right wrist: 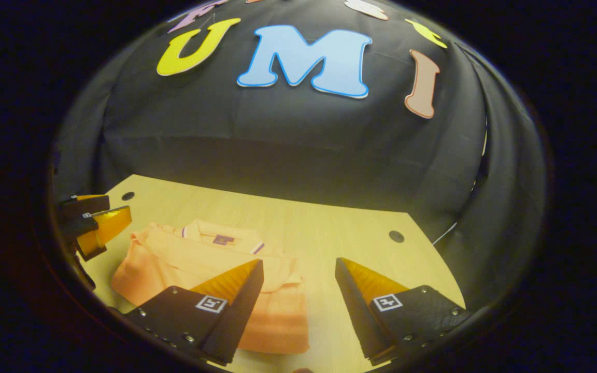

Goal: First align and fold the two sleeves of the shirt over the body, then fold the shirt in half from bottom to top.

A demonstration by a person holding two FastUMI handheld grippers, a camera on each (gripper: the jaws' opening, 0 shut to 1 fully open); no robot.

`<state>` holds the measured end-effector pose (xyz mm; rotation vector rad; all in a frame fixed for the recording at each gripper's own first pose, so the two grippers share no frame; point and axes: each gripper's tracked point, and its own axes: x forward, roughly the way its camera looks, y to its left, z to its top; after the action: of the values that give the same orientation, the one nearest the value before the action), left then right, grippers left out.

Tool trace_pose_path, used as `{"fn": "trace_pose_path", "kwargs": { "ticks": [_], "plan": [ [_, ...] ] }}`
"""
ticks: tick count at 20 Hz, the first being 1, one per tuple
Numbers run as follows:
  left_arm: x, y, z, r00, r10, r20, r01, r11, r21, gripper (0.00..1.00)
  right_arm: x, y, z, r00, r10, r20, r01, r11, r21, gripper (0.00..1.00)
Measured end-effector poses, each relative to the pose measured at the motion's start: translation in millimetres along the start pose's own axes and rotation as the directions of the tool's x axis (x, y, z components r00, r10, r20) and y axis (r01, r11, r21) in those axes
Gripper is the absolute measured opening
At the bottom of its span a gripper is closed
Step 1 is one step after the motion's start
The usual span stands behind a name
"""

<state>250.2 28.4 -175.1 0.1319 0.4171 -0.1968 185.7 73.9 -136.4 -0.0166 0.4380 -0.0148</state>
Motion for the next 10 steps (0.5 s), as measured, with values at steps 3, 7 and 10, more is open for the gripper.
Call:
{"fn": "trace_pose_path", "kwargs": {
  "ticks": [3, 7, 10],
  "plan": [
    [-40, -11, 20, 0.998, 0.009, 0.069, -0.009, 1.000, -0.002, 0.93, -37, 0, 10, 0.998, 0.025, 0.050, -0.026, 1.000, 0.008, 0.87],
    [-96, -26, 28, 0.991, 0.029, 0.131, -0.028, 1.000, -0.011, 0.96, -82, -6, 9, 0.994, 0.040, 0.098, -0.040, 0.999, 0.004, 0.87],
    [-135, -34, 34, 0.984, 0.058, 0.167, -0.054, 0.998, -0.026, 0.94, -113, -13, 8, 0.990, 0.060, 0.130, -0.060, 0.998, -0.003, 0.86]
  ]
}}
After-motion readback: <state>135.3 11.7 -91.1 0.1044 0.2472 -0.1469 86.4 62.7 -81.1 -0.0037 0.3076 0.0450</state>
